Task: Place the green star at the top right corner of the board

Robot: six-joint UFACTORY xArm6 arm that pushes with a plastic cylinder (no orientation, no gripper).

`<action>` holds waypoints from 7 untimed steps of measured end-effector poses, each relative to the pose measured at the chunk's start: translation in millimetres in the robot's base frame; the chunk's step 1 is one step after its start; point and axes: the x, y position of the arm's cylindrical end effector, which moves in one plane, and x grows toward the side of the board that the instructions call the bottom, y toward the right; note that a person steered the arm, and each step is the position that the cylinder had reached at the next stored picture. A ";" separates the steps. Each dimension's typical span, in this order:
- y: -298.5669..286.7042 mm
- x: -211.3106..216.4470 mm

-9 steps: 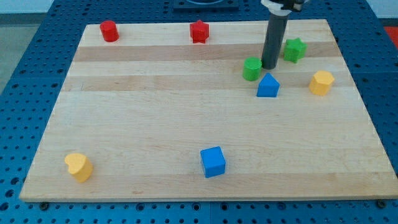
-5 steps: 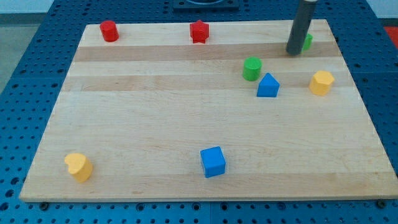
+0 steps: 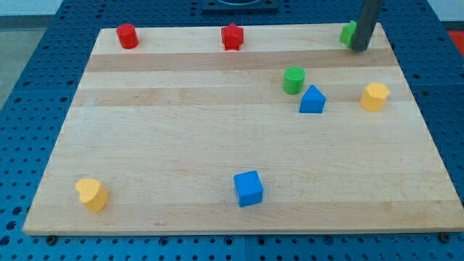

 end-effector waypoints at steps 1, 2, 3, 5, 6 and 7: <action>0.0 3.0; 0.0 18.7; 0.0 54.9; 0.1 116.4; 0.1 135.3; 2.9 149.3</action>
